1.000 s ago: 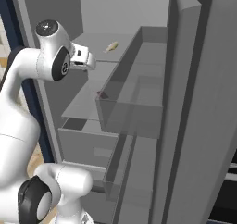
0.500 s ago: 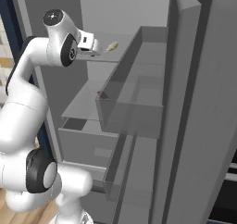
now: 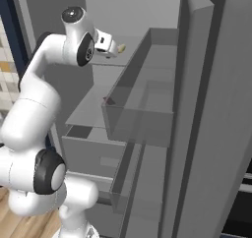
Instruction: Take the fish from the fridge and place it on the digital scale on the counter by the fridge. Wait a few seconds for a reading, then move it to the plate on the dining counter.
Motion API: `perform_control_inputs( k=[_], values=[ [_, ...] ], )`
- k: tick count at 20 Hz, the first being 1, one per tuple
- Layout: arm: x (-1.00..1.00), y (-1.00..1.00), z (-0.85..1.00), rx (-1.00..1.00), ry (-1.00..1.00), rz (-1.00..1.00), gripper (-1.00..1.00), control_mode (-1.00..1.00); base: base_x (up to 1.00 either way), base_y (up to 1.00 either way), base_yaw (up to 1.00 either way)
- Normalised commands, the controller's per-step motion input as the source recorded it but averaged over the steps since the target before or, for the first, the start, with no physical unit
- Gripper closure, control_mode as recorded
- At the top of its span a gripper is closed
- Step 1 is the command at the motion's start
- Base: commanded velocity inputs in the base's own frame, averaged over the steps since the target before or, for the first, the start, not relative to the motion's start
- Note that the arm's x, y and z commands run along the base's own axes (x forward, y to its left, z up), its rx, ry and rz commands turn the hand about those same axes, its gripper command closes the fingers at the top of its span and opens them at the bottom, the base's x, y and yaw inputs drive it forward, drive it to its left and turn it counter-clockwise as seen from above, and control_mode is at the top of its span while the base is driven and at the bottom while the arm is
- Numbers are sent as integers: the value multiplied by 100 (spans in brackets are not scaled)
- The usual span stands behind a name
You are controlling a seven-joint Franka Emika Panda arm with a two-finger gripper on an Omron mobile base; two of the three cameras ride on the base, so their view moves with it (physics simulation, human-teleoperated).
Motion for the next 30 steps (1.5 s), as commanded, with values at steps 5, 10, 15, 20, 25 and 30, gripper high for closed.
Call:
perform_control_inputs(
  k=[5,10,15,20,25,30],
  values=[
    [56,0,-22,0,7,0,-100,-100,0,0,0],
    [76,-1,-2,0,3,0,-100,-100,0,0,0],
    [82,-4,-3,0,5,0,-100,-100,0,0,0],
    [77,-6,-3,0,4,0,-100,-100,0,0,0],
    [58,-4,-1,0,12,0,-100,-100,0,0,0],
    [20,-9,-18,0,12,0,-100,-100,0,0,0]
  ],
)
